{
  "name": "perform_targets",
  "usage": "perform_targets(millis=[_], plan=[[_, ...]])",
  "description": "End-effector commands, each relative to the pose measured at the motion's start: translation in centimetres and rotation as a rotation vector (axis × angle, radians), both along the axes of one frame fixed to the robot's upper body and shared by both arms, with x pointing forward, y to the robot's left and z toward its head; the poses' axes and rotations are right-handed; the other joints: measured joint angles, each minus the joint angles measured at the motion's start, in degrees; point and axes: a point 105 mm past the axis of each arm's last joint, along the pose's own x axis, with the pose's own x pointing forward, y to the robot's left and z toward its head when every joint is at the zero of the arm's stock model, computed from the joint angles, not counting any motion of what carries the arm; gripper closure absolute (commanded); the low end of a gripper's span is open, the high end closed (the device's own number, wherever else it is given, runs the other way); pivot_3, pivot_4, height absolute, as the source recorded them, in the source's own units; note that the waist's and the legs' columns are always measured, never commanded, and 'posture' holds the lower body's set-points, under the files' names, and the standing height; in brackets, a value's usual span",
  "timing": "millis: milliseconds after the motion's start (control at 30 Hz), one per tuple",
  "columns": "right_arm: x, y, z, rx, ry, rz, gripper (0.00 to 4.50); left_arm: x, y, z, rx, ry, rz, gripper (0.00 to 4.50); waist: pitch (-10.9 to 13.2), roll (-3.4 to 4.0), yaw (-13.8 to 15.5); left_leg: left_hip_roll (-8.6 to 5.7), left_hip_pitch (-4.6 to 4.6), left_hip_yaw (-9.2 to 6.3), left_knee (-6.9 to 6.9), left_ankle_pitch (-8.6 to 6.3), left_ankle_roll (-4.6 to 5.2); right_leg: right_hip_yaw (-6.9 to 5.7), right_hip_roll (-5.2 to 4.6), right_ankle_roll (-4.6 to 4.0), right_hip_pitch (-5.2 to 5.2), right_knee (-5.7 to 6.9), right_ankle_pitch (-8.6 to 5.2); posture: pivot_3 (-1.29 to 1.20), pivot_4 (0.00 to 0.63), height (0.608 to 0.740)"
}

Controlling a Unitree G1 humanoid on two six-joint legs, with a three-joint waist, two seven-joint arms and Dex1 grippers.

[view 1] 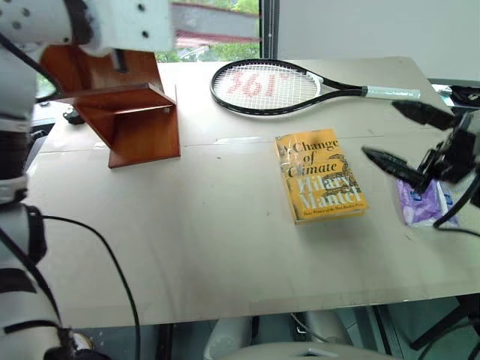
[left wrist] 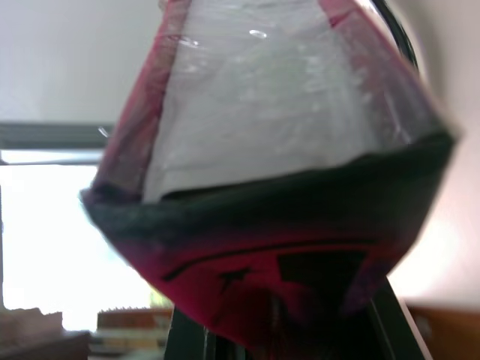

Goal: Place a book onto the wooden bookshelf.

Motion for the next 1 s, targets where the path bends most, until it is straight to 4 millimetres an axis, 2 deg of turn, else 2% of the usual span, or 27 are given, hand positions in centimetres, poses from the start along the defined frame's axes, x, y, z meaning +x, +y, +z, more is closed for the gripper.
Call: perform_targets(millis=[33, 100, 167, 233, 333, 500, 733, 900, 1000], plan=[[0.0, -0.4, 2.2, 0.05, -0.008, 0.022, 0.01, -0.7, 2.6, 1.4, 0.032, 0.006, 0.146, 4.31, 0.01, -0.02, -0.31, 0.01, -0.01, -0.04, 0.0, 0.0, 0.0, -0.05, 0.0, 0.0, 0.0, -0.01, 0.0, 0.0, 0.15, 0.74], [0.2, -0.5, 2.5, 0.046, -0.012, 0.027, 0.01, -0.7, 3.8, 1.4, 0.052, 0.03, 0.219, 4.31, 0.0, -0.03, -0.25, 0.01, -0.18, -0.12, 0.02, 0.0, 0.0, -0.15, -0.01, 0.0, -0.11, -0.01, 0.0, 0.0, 0.15, 0.74], [0.3, -0.4, 2.5, 0.034, -0.022, 0.03, 0.01, -0.9, 4.5, 1.5, 0.057, 0.053, 0.269, 4.31, 0.01, -0.04, -0.26, -0.01, -0.88, -0.27, 0.55, 0.0, 0.0, -0.38, -0.02, 0.01, -0.51, 0.14, 0.0, 0.0, 0.15, 0.74], [0.4, -0.5, 2.6, 0.03, -0.031, 0.035, 0.01, -1.0, 5.1, 1.7, 0.072, 0.065, 0.314, 4.31, 0.01, -0.04, -0.41, -0.11, -1.12, -0.29, 0.7, 0.0, 0.01, -0.4, -0.11, 0.02, -0.69, 0.18, 0.01, 0.0, 0.15, 0.74], [0.5, -0.7, 2.7, 0.037, -0.043, 0.033, 0.01, -1.0, 6.3, 2.2, 0.085, 0.075, 0.388, 4.31, 0.01, -0.04, -0.63, -0.15, -1.17, -0.28, 0.73, 0.0, 0.01, -0.39, -0.13, 0.03, -0.73, 0.19, 0.02, 0.0, 0.15, 0.74], [0.1, -0.5, 2.5, 0.015, -0.048, 0.059, 0.01, -0.1, 7.2, 1.0, 0.068, 0.127, 0.509, 4.31, 0.01, -0.03, -1.09, -0.13, -1.02, -0.18, 0.67, 0.0, 0.01, -0.22, -0.12, 0.03, -0.82, 0.52, 0.02, 0.0, 0.15, 0.74], [-0.3, -0.3, 2.6, 0.002, -0.062, 0.065, 0.01, 1.2, 6.0, -1.1, 0.033, 0.213, 0.522, 4.31, 0.01, -0.05, -1.1, -0.13, -0.92, -0.07, 0.8, 0.0, 0.01, -0.07, -0.11, 0.03, -0.84, 0.88, 0.02, 0.0, 0.15, 0.74], [-0.4, -0.2, 2.4, -0.006, -0.067, 0.073, 0.01, 2.7, 6.4, -2.2, 0.053, 0.195, 0.572, 4.31, 0.0, -0.04, -0.57, -0.14, -0.88, -0.07, 0.83, 0.0, 0.01, -0.07, -0.12, 0.03, -0.82, 0.93, 0.02, 0.0, 0.15, 0.74], [-0.3, -0.2, 2.5, -0.006, -0.068, 0.08, 0.01, 4.3, 6.7, -3.1, 0.058, 0.17, 0.61, 4.31, -0.09, 0.07, -0.42, -0.14, -0.73, -0.04, 0.86, 0.02, -0.01, -0.04, -0.13, 0.03, -0.74, 1.05, 0.02, 0.0, 0.15, 0.74]])
